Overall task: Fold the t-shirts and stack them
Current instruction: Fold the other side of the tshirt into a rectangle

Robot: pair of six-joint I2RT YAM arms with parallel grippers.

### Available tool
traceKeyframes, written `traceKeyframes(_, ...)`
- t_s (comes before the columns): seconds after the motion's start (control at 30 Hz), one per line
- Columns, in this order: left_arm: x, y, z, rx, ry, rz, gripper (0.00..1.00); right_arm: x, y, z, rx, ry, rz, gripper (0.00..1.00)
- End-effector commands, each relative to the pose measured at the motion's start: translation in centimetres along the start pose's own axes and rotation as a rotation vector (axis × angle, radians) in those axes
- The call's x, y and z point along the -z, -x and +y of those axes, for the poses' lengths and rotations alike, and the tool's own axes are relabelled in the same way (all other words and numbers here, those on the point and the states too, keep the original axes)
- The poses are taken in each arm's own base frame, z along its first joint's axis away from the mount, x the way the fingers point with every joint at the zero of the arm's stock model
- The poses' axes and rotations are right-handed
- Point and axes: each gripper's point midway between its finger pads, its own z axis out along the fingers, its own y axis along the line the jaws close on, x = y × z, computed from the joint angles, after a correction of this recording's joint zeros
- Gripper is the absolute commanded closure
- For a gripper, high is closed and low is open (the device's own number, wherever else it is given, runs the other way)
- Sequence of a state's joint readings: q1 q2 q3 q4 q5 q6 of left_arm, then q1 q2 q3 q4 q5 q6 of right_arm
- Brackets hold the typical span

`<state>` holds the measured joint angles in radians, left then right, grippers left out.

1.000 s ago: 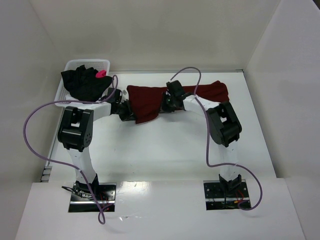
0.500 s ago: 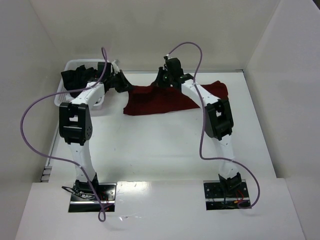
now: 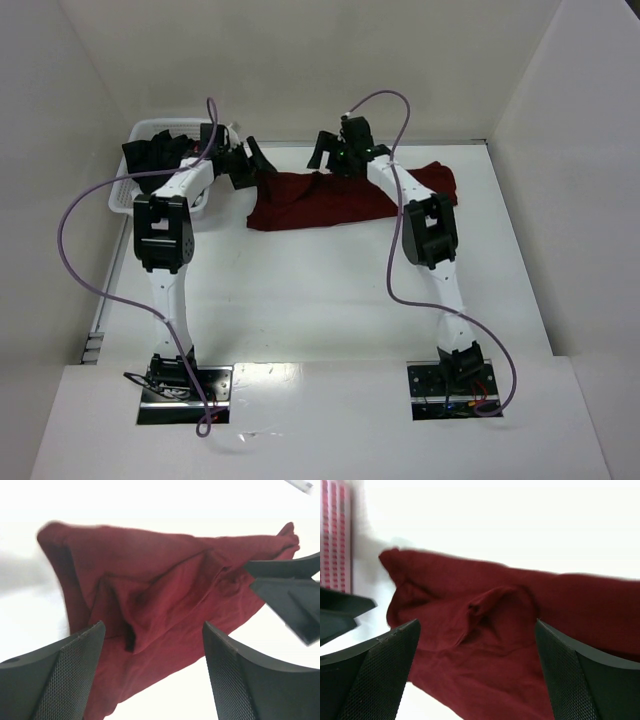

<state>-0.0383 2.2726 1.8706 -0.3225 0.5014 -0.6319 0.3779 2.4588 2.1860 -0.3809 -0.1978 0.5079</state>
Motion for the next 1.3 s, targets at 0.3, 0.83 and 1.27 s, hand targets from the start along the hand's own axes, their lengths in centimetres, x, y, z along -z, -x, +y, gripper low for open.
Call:
traceKeyframes(0.3,5.5,0.7,-6.5,-0.152,-0.122,-0.066,0.14,11.2,11.0,-4.4,-0.039,-0.058,-0.269,0.05)
traceKeyframes(0.83,-1.1,-10.9,-0.5,-0.04,0.064,0.081,0.65,15.8,5.0,-7.6,-0.049,-0.112,-0.241,0.48)
traceKeyframes(1.27,-3.3,-5.6,1.4,-0.005,0.083,-0.006,0.67,14.9,3.0,-9.3,-0.063,-0.153,-0.205,0.47)
